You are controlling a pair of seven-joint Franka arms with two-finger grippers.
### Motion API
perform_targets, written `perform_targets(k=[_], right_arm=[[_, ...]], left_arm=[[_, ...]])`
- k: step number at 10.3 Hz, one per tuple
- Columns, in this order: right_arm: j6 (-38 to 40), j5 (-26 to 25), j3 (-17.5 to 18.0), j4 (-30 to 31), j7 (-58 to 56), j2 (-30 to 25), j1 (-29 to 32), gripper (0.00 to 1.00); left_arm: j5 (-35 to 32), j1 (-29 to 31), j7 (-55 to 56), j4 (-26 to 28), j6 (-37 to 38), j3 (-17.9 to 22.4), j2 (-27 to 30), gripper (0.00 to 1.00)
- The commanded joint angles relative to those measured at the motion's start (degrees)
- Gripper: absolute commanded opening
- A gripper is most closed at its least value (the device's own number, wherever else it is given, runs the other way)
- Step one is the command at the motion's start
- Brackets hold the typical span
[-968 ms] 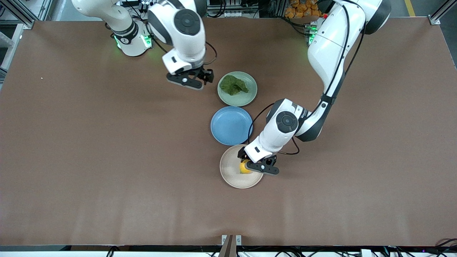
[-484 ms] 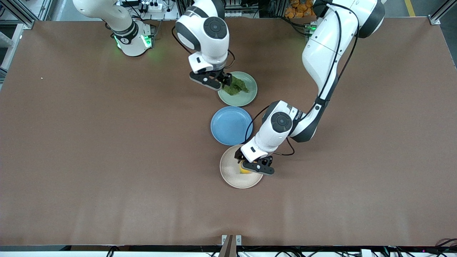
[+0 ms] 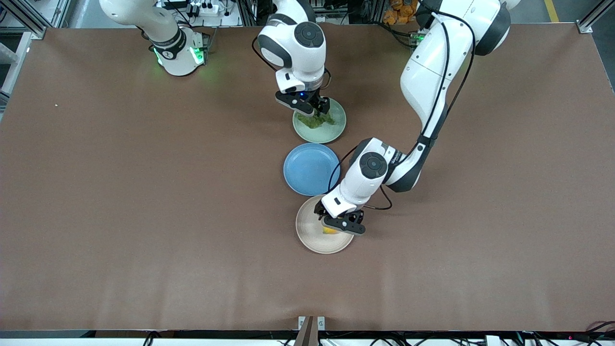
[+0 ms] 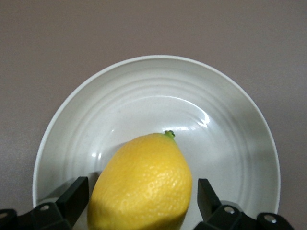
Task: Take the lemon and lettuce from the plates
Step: 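Close the left gripper on the lemon while the right gripper grasps the lettuce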
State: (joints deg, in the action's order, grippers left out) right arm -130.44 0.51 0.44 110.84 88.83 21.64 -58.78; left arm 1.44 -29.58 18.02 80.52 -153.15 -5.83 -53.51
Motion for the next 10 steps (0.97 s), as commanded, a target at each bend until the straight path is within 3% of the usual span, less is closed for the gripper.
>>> perform_targets(k=[1,4,10], right_arm=[[-3.8,0.3,-0.4,-0.7,4.6,2.4,-1.2,1.00],[-9.1,0.3,-0.4,-1.2,4.7,6.3,-1.3,1.00],[-11.1,0.5,-0.3,-1.9,5.6,9.6,-2.4,1.00]], left_arm=[[0.5,-1.0,1.1,-1.4,-2.3,1.0,-1.7,1.00],[0.5,-1.0,1.2,-1.2,-3.7,1.0,-1.9,1.00],[0.5,-1.0,1.7,-1.1,-5.5,1.0,-2.5,1.00]])
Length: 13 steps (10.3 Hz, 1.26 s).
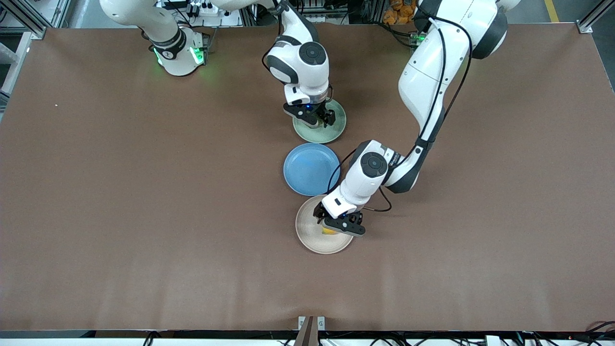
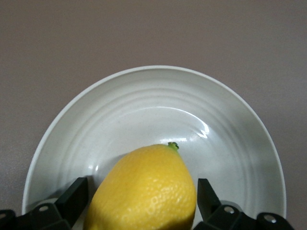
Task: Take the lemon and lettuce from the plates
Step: 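Close the left gripper on the lemon while the right gripper grasps the lettuce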
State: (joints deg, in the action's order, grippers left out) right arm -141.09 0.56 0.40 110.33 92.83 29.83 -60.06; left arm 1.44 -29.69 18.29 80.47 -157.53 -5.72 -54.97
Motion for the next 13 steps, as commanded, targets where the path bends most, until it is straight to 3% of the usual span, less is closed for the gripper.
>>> perform_targets(k=[1,3,6,13], right_arm=[[-1.2,0.5,-0.2,-1.3,1.9,1.6,-1.4,1.00],[-3.5,0.5,-0.2,-1.5,4.4,2.7,-2.3,1.00],[-3.4,0.5,-0.2,-1.5,5.7,2.9,-3.5,1.00],[-4.2,0.5,-0.3,-2.2,8.5,5.7,-5.1,1.00]], left_arm=[[0.5,-0.8,1.3,-1.0,-1.1,0.9,-0.9,0.88],[0.4,-0.6,1.0,-1.0,-1.0,0.9,-0.8,0.71],[0.4,-0.7,0.9,-1.1,-0.1,2.0,0.5,0.63],[0.5,2.7,-0.8,-1.5,19.6,2.4,8.5,0.61]])
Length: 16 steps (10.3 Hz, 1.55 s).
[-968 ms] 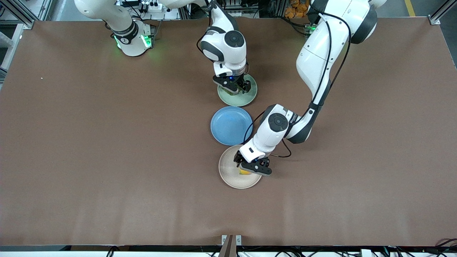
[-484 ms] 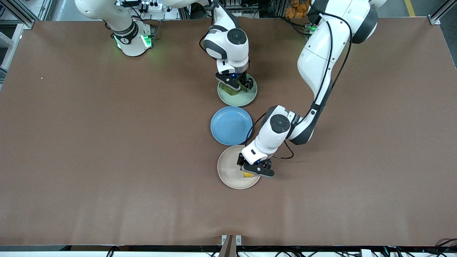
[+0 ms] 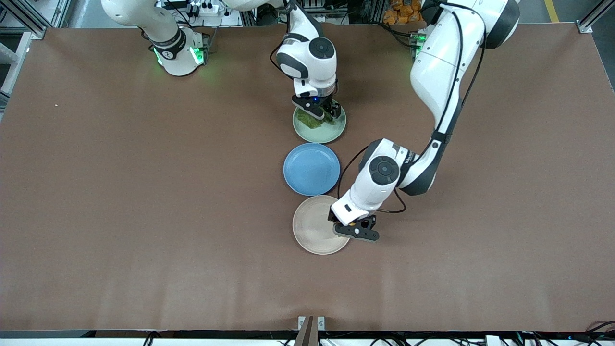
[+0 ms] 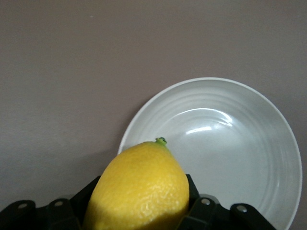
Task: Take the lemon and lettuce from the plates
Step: 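Lift the lemon away with the left gripper while the right gripper lifts the lettuce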
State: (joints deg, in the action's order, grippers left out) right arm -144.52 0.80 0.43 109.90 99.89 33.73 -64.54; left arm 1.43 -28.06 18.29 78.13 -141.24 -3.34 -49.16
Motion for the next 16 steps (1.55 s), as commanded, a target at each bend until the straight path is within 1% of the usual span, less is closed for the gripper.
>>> perform_targets(k=[1,4,5,6,7,8,10,12,14,16], right_arm=[[-1.2,0.3,-0.3,-2.3,1.5,2.5,-0.6,1.00],[-1.3,0.3,-0.3,-3.1,2.1,2.8,-0.6,1.00],[-1.3,0.2,-0.3,-2.9,2.1,2.9,-0.7,0.95],[-1.3,-0.1,-0.3,-2.9,2.1,2.9,-0.8,0.42],[-1.3,-0.7,-0.5,-2.9,2.2,2.9,-2.1,0.08],[-1.4,-0.9,-0.8,-2.9,2.2,3.0,-2.5,0.00],[-1.4,-1.4,-0.8,-2.9,2.2,2.8,-2.5,0.00],[-1.1,-1.4,-0.8,-2.9,2.2,2.1,-2.3,0.00],[-0.5,-1.3,-1.2,-2.9,2.0,0.1,-1.8,0.00],[0.4,-1.3,-2.5,-2.9,0.8,-2.7,-1.6,0.00]], left_arm=[[0.6,2.2,-1.1,0.9,6.6,-0.2,4.2,0.61],[0.7,6.7,-2.6,1.1,15.0,0.3,9.9,0.62],[0.4,9.0,-2.8,1.1,18.8,0.2,10.9,0.62],[0.4,10.7,-4.4,1.1,21.8,0.3,11.9,0.62],[0.4,12.7,-6.6,1.4,23.7,0.3,12.4,0.62],[0.3,14.5,-8.6,1.5,24.9,0.3,12.6,0.62],[0.4,17.8,-12.3,2.3,25.4,0.2,12.5,0.62],[0.4,20.0,-13.1,2.9,25.4,0.2,11.8,0.62],[0.4,21.5,-13.0,3.7,25.3,0.3,10.2,0.62],[0.4,22.3,-13.0,4.0,25.3,0.3,8.3,0.62]])
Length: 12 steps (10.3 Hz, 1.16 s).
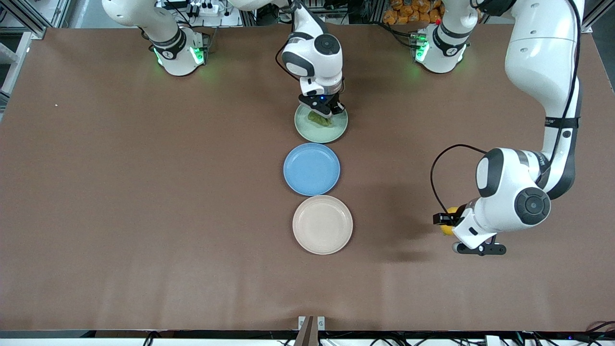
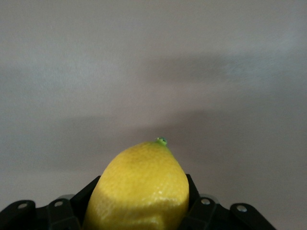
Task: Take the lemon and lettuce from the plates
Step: 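Lift the lemon away with the left gripper while the right gripper lifts the lettuce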
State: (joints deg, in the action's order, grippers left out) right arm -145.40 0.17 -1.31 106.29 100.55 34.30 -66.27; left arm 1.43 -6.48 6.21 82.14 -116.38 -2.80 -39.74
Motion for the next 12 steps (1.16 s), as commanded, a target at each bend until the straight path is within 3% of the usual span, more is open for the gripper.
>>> perform_targets(k=[1,7,10,11,12], right_arm=[[2.4,-0.7,-1.3,0.8,-1.3,-4.5,0.9,0.00],[4.9,-0.7,-1.6,1.2,-14.3,-6.6,12.1,0.00],[10.0,-1.4,-6.7,1.2,-23.3,-8.0,13.7,0.00],[11.4,-1.4,-9.0,1.2,-27.5,-8.2,14.2,0.00],[12.2,-1.4,-9.9,1.2,-32.2,-8.2,16.3,0.00]], left_arm=[[0.5,0.9,-1.0,0.0,0.0,-0.3,-2.9,0.62],[0.9,2.4,-0.7,-0.3,-5.2,-0.3,-8.2,0.66],[0.9,2.4,-0.7,-0.4,-7.3,-0.3,-9.7,0.69],[0.9,2.4,-0.7,-0.4,-7.5,-0.3,-9.8,0.73],[0.5,2.3,-0.8,-0.5,-7.5,-0.3,-9.7,0.92]])
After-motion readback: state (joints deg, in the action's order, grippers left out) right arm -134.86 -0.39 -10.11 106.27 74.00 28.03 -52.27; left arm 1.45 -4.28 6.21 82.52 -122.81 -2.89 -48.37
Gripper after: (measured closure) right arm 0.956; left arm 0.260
